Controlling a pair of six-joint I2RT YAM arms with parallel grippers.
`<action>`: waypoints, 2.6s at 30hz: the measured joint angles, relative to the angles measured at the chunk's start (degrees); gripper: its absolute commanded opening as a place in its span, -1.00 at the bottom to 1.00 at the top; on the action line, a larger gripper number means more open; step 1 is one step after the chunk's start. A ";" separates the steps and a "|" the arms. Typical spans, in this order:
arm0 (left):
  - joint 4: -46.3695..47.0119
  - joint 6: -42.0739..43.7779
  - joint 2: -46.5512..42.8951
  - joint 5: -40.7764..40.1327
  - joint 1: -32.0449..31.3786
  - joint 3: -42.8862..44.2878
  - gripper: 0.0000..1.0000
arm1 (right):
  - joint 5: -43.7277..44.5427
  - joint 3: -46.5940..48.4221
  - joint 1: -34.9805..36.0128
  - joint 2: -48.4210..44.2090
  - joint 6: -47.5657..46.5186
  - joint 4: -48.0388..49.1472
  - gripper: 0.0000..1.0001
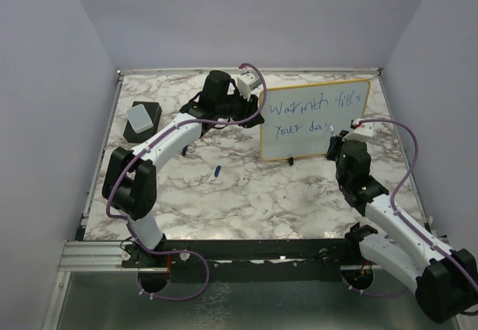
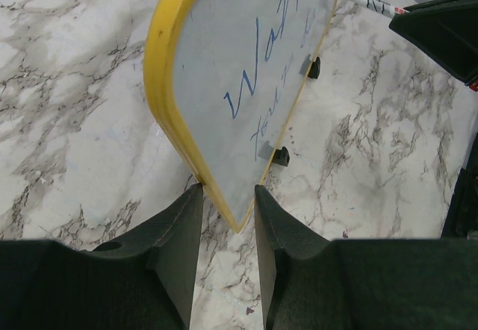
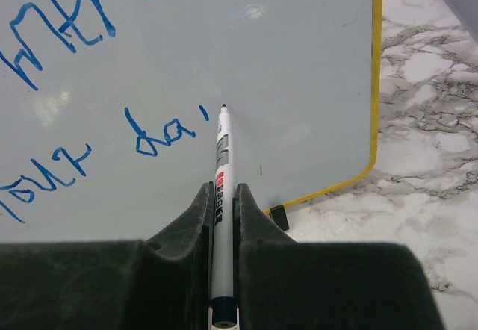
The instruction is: Write a sentence on the whiteboard
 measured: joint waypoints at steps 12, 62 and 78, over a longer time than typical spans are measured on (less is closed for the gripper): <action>0.02 0.02 0.00 -0.02 0.00 0.00 -0.28 | -0.59 0.00 -0.28 1.57 -0.68 0.72 -0.98; 0.04 0.02 0.00 0.02 0.00 0.00 -0.15 | -12.00 0.31 -0.37 -1.40 1.18 -6.45 -0.98; 0.13 -0.22 -0.15 0.02 0.00 0.00 -0.04 | -0.42 9.68 -0.42 -1.16 2.62 -18.23 -0.98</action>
